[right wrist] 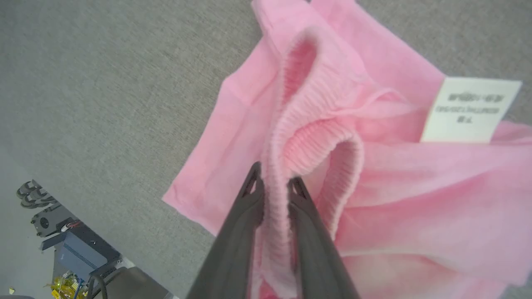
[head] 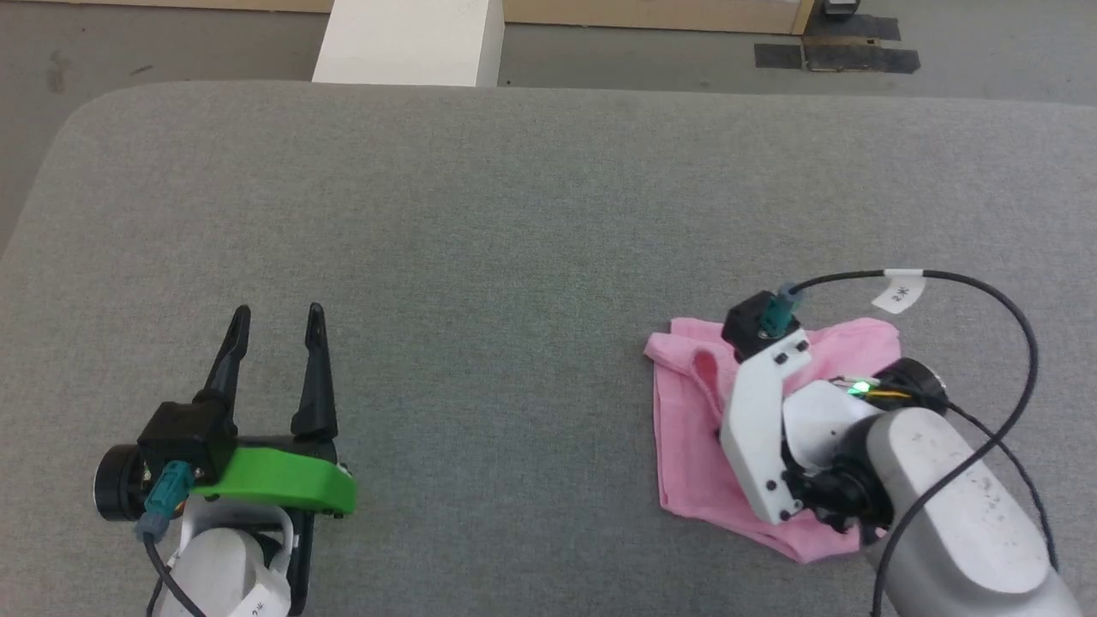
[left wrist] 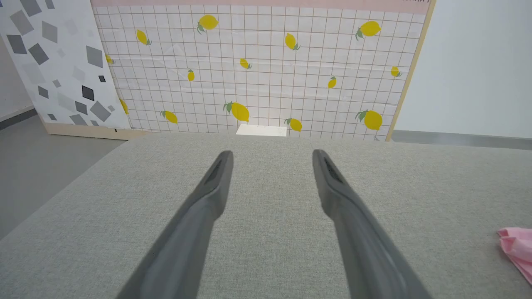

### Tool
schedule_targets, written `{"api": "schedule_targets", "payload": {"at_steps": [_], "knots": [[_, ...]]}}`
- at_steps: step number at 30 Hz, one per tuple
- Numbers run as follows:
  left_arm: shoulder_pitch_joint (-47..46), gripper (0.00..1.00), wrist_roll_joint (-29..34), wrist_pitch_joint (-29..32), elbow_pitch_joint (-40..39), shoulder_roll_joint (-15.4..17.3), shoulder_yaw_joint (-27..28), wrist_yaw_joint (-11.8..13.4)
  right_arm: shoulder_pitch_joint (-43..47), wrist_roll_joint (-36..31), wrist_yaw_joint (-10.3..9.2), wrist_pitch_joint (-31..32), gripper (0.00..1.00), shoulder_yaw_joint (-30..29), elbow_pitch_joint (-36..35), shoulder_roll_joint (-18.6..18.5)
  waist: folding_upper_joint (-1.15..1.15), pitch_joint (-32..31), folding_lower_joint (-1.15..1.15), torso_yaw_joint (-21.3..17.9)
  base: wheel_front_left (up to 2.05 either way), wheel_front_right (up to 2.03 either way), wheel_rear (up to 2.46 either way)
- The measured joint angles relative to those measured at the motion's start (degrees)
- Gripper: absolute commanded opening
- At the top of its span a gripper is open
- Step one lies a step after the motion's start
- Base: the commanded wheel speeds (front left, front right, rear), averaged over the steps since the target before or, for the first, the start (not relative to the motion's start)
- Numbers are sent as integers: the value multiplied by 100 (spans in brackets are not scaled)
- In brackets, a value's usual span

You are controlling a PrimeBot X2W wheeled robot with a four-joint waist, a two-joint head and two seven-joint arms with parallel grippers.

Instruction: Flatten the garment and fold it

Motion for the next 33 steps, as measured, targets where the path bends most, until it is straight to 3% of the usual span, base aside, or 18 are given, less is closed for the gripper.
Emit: {"api": "schedule_targets", "payload": {"at_steps": [1,9,13,18,24,33], "knots": [[0,100,0,-1,3,-1,5,0,-32,5,0,-60,100,54,49,21,0,1,0,-6,0,0,0],[2,100,0,-1,90,-8,59,-30,-271,494,0,-726,100,191,-303,111,0,-92,0,-163,0,0,0],[3,100,7,-1,85,-1,90,-32,-297,552,0,-1055,100,-352,-770,-159,0,-150,0,-287,0,0,0],[3,100,10,-1,60,4,122,-32,63,121,0,-1233,100,-1308,-1001,-556,0,-195,0,-426,0,0,0],[5,100,51,-1,27,0,112,-33,919,-210,-1,-1251,100,-1711,-689,-576,0,-169,0,-461,0,0,0],[4,100,60,-1,29,-3,97,-56,1077,-301,0,-1619,100,-1451,285,-265,0,-50,0,-369,0,0,0]]}}
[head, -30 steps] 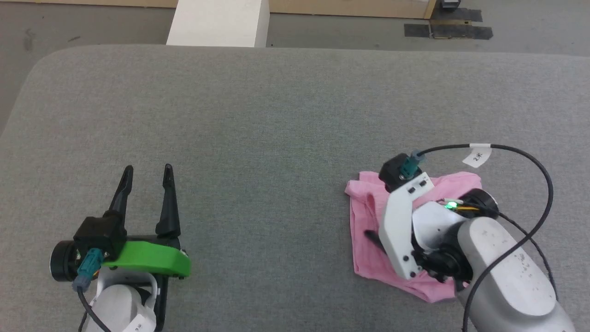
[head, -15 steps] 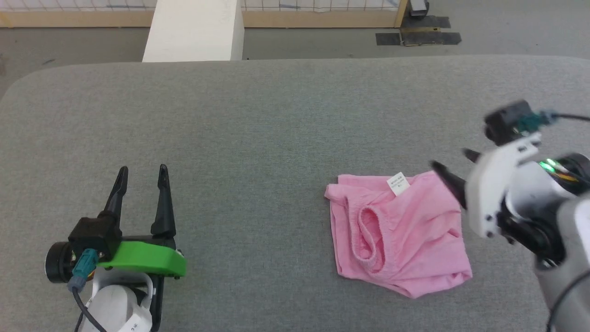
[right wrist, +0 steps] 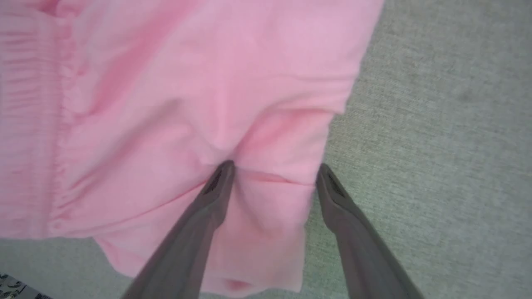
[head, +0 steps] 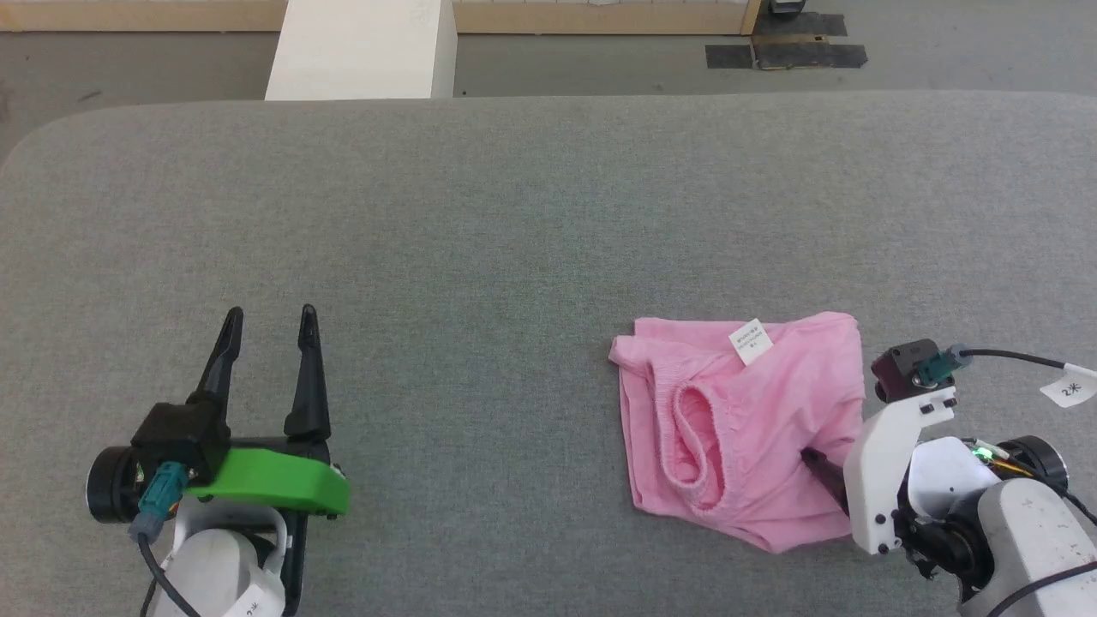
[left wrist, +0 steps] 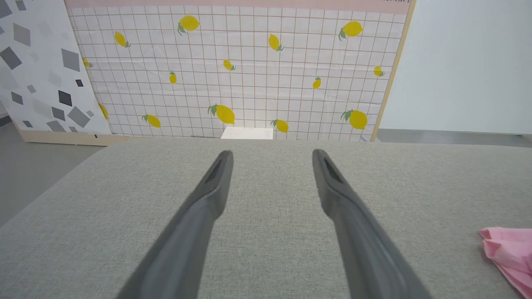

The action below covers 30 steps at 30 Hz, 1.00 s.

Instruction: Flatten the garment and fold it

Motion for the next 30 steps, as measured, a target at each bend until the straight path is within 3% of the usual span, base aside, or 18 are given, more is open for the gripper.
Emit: {"api": "schedule_targets", "payload": {"at_steps": [1,2,3,8,16,24,30], "knots": [[0,100,1,0,0,1,4,1,-15,-2,0,-9,48,2,71,7,0,9,0,1,0,0,0],[0,100,7,0,0,1,12,1,-48,-1,0,-26,27,20,130,9,0,16,0,-4,0,0,0],[1,100,7,0,-3,2,25,1,-107,1,0,-51,0,60,169,3,0,23,0,-20,0,0,0],[23,100,7,1,-82,11,96,13,-390,118,3,-105,0,416,263,-134,0,47,0,-222,0,0,0],[35,100,54,4,-320,177,172,32,-1182,435,2,-131,0,1284,369,-933,0,167,0,-985,0,0,0],[-258,100,159,380,-895,501,197,65,-2245,739,2,-687,0,1794,1125,-1534,0,551,0,-1938,0,0,0],[-300,100,355,843,-1519,798,232,67,-2845,761,2,-1347,0,1816,1973,-1833,0,1125,0,-2349,0,0,0]]}}
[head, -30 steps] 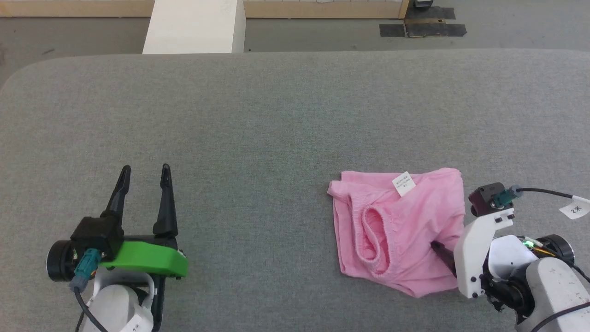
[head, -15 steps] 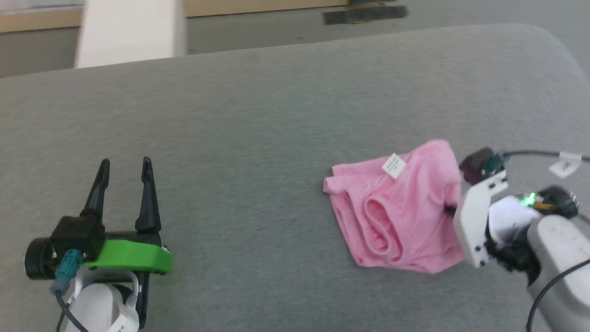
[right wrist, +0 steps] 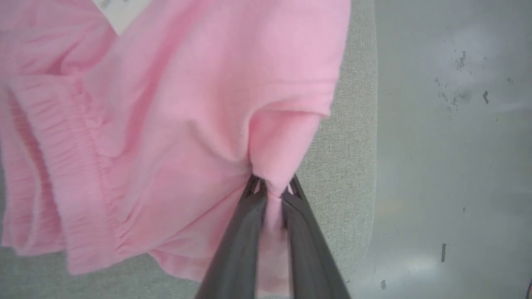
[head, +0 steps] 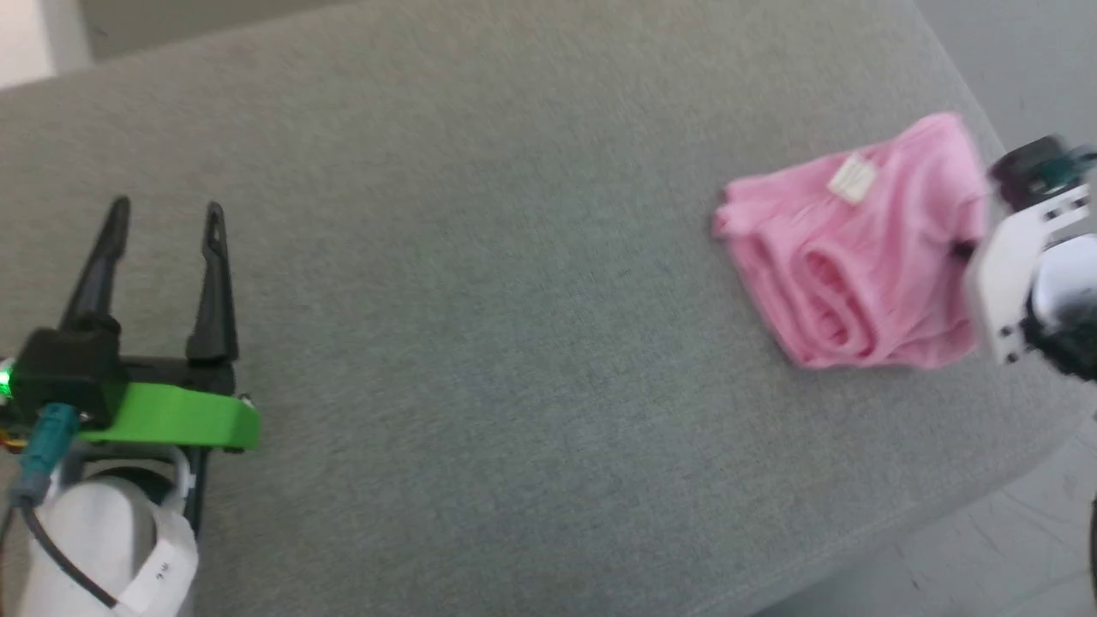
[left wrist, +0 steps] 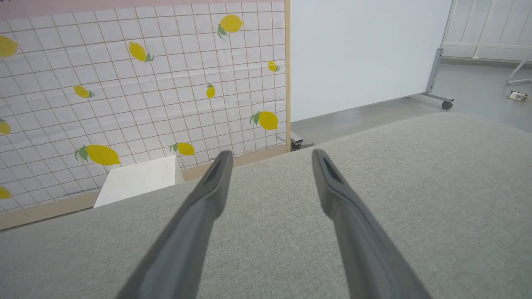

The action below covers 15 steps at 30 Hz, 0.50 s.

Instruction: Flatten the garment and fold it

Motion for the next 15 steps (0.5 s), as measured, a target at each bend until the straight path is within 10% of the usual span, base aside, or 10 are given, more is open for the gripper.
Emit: {"api": "schedule_targets", "payload": {"at_steps": [11,12,13,15], "knots": [[1,100,55,557,-740,309,162,49,-781,-278,0,-853,0,-812,1666,-67,0,1096,0,-207,0,0,0],[5,100,55,577,-772,314,170,49,-823,-322,0,-913,38,-877,1759,-41,0,1154,1,-208,0,0,0],[20,100,55,587,-804,326,180,51,-874,-363,0,-1031,100,-955,1855,-8,0,1220,1,-208,0,0,0],[60,100,54,601,-833,334,193,71,-984,-508,0,-1266,100,-1068,2012,40,0,1316,1,-200,0,0,0]]}}
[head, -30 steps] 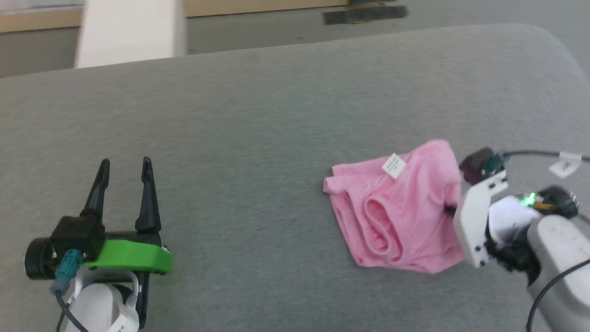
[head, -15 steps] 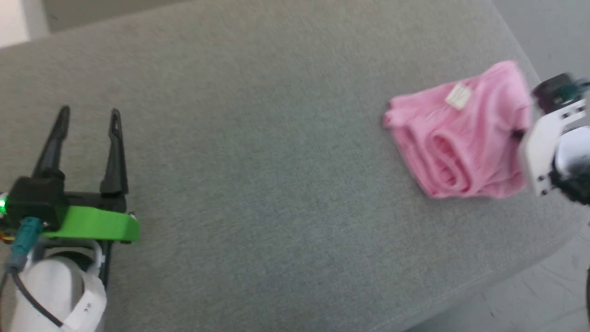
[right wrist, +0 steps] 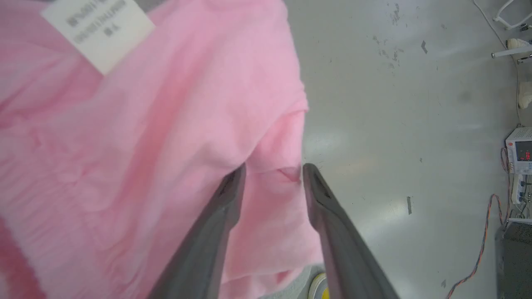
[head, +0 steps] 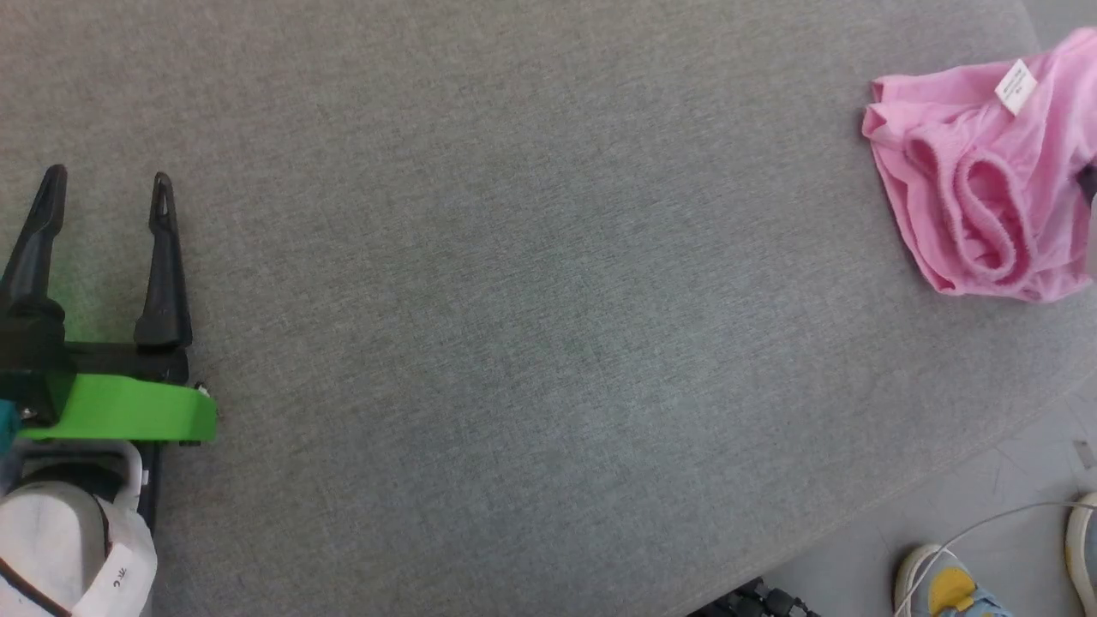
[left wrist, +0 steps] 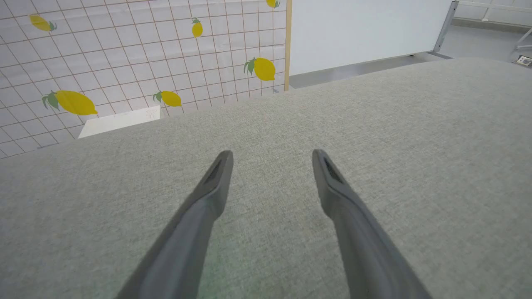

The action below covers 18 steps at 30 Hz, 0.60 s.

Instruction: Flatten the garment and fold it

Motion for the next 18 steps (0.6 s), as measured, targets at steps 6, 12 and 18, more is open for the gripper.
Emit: {"api": "schedule_targets", "payload": {"at_steps": [6,12,18], "knots": [[19,100,-18,-135,118,-49,-47,53,-157,-194,0,-537,100,-226,118,7,0,-78,0,54,0,0,0],[21,100,-147,-599,602,-331,-168,127,-170,-71,0,-1359,100,-525,-715,-163,0,-435,0,190,0,0,0],[27,100,-347,-1024,1111,-598,-231,200,170,-15,0,-1804,100,-829,-2150,-12,0,-975,0,488,0,0,0]]}}
